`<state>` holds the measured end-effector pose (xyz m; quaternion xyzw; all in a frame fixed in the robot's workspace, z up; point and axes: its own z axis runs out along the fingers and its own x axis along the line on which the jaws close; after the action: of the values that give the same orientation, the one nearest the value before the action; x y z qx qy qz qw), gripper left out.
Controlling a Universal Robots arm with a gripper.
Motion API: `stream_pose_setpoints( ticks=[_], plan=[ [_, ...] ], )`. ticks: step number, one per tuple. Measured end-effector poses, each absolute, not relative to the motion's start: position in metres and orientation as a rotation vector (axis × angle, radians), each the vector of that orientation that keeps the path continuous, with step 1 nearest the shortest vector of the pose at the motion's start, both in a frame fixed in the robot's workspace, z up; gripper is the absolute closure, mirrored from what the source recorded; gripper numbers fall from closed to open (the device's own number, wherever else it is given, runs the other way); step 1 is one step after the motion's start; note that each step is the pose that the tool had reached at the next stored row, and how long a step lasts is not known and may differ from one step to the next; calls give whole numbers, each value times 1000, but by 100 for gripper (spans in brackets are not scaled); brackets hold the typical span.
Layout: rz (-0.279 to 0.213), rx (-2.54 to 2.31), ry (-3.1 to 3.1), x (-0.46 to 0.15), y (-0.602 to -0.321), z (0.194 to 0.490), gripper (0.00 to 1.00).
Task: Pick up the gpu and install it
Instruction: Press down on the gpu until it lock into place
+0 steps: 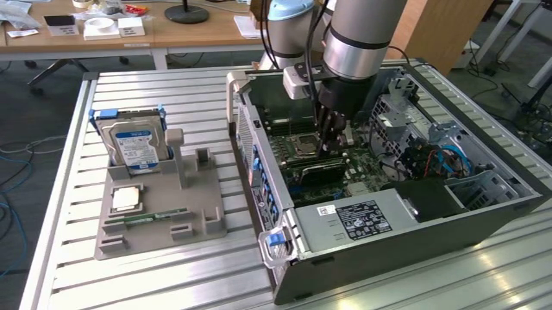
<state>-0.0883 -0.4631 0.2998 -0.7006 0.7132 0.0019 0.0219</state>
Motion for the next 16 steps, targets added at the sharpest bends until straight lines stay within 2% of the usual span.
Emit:
stream_pose_setpoints(
  ticks=[16],
  plan=[
    [12, -2107, 2279, -90, -459, 293, 89]
  ],
)
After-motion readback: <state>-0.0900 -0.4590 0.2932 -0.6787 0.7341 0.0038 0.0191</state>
